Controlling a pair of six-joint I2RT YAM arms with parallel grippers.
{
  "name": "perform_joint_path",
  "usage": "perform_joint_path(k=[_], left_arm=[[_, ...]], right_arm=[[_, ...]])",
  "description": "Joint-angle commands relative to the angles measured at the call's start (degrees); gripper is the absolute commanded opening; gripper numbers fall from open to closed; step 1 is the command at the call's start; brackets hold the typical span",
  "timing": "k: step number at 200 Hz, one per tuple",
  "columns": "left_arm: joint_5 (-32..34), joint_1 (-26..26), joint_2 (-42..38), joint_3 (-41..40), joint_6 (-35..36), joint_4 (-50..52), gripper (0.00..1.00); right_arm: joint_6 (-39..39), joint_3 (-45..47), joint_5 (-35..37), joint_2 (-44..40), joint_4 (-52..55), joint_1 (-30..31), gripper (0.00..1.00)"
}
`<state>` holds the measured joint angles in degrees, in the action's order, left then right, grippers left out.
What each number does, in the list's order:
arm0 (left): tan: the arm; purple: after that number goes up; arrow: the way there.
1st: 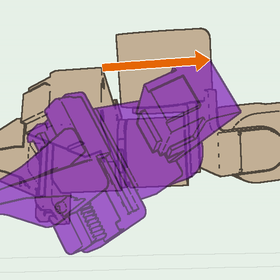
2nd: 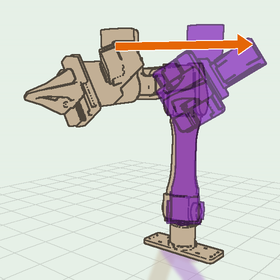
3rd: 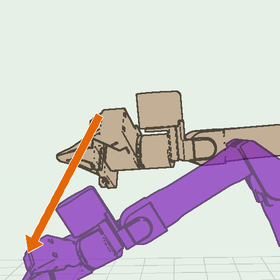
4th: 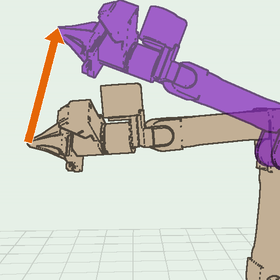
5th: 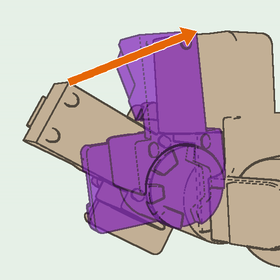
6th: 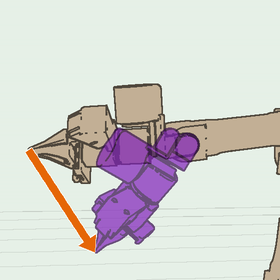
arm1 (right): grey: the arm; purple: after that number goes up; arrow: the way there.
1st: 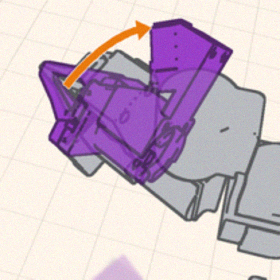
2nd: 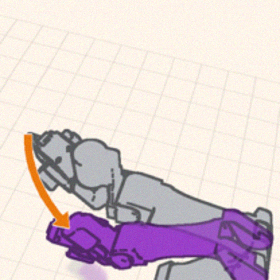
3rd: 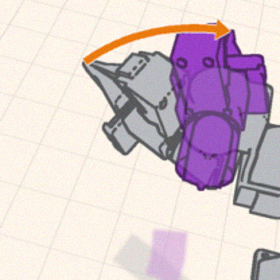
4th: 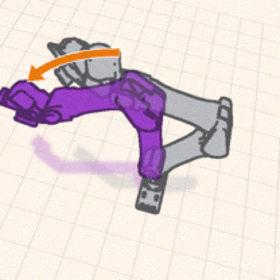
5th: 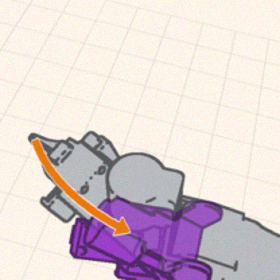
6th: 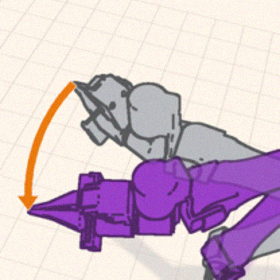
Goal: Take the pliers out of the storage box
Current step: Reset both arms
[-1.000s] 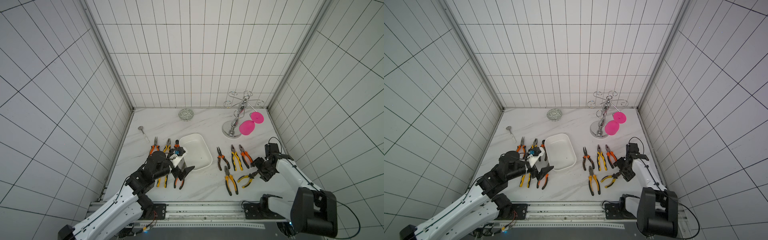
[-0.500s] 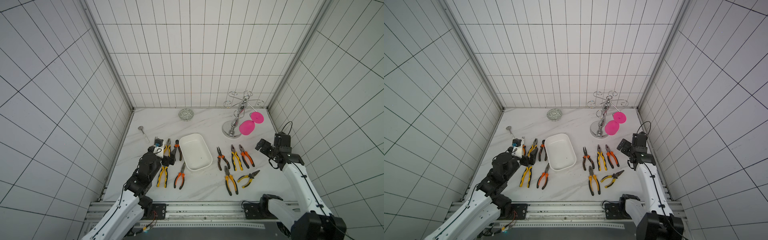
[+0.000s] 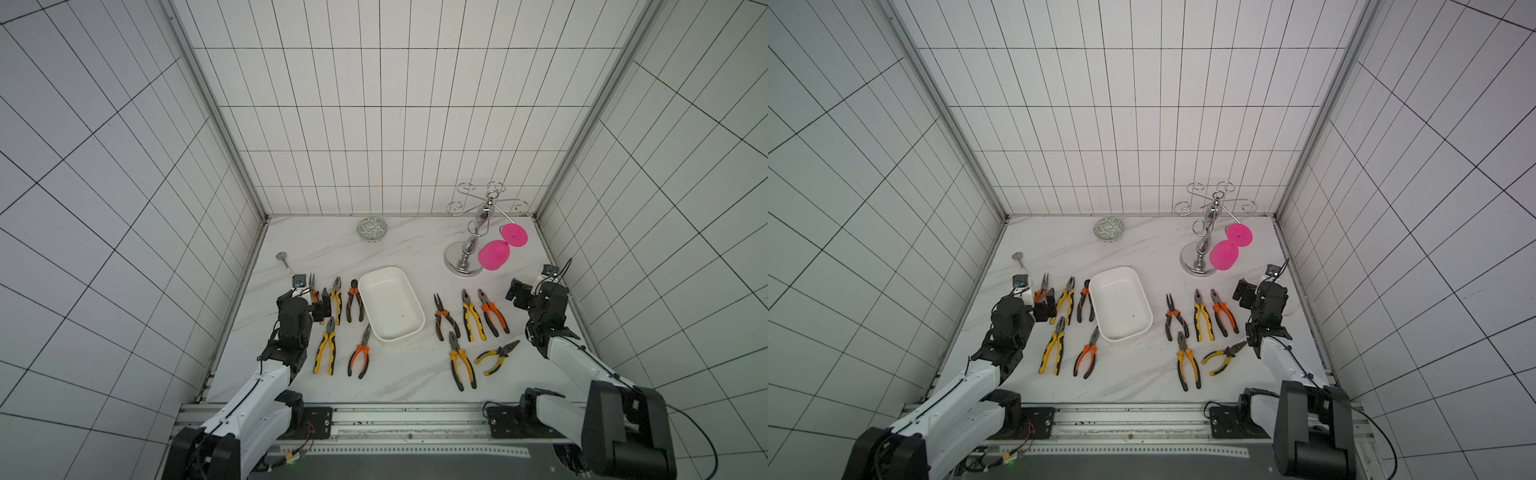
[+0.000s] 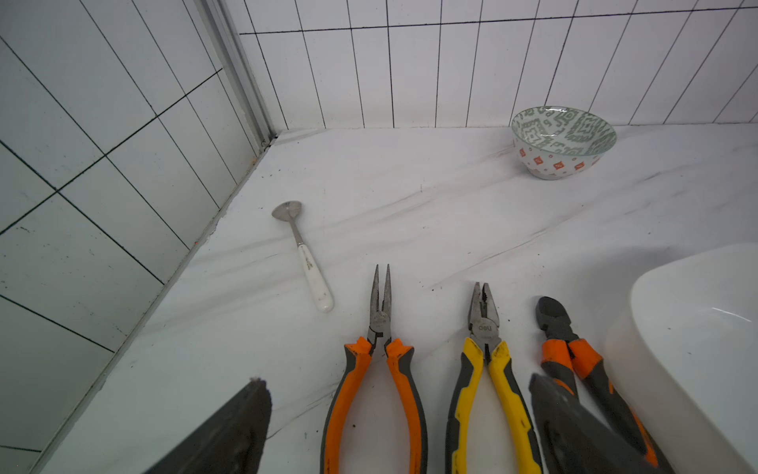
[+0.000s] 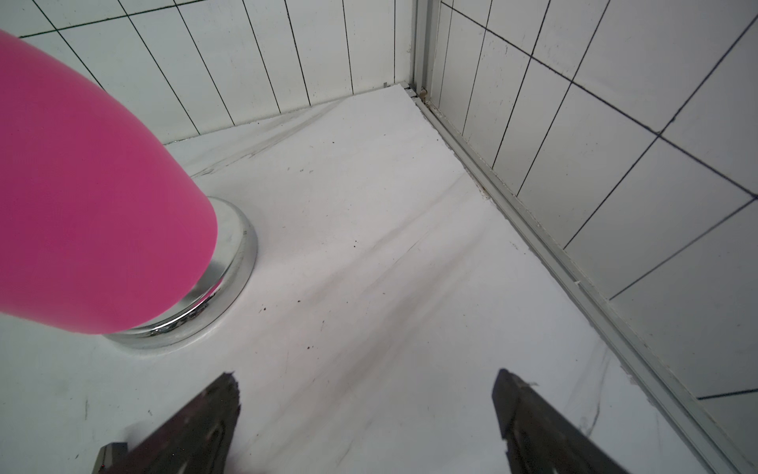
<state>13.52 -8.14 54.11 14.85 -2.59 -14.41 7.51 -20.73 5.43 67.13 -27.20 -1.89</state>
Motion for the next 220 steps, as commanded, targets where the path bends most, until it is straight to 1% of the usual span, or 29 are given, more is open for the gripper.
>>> perform_joint_path(k=[1,11,25,68,90,101,110,124,147,159,220], left_arm=[[-2.9,2.3,5.2,0.5,-0.1,-10.5,0.99],[-3.8,3.0,8.5,1.0,0.5,-13.8,0.99],[-5.6,4.0,13.2,2.9,0.6,-16.6,0.99],[-6.5,4.9,25.9,9.6,1.6,-22.7,0.99],[-6.6,6.6,30.1,12.3,0.2,-22.6,0.99],[-7.0,7.4,32.5,12.1,-0.6,-24.8,0.99],[-7.4,7.8,34.4,12.1,-0.7,-26.8,0.99],[-7.3,8.8,34.7,12.5,-2.4,-26.1,0.99],[-7.1,9.0,35.0,12.4,-2.7,-26.5,0.99],[-6.1,9.1,35.5,12.2,-3.2,-27.6,0.99],[-6.1,9.1,35.4,12.1,-3.1,-27.4,0.99]], right_arm=[[-1.9,2.4,0.7,5.6,-16.5,-0.2,0.99],[-2.2,2.0,1.1,8.2,-17.9,-0.2,0.99],[-2.3,2.7,1.6,11.9,-23.0,-0.3,0.99],[-2.2,3.6,0.3,20.7,-33.7,-0.9,0.99],[-2.5,2.9,-1.3,19.6,-30.3,-1.0,0.99],[-2.5,2.2,-2.1,20.4,-30.1,-1.3,0.99],[-2.5,1.0,-3.2,20.4,-27.6,-1.7,0.99],[-2.8,-0.6,-4.5,20.4,-24.8,-1.8,0.99],[-3.6,-2.7,-5.1,20.8,-21.3,-1.6,0.99],[-3.7,-2.6,-4.6,20.9,-21.9,-1.3,0.99],[-5.0,-3.3,-2.6,20.9,-20.4,0.2,0.99]])
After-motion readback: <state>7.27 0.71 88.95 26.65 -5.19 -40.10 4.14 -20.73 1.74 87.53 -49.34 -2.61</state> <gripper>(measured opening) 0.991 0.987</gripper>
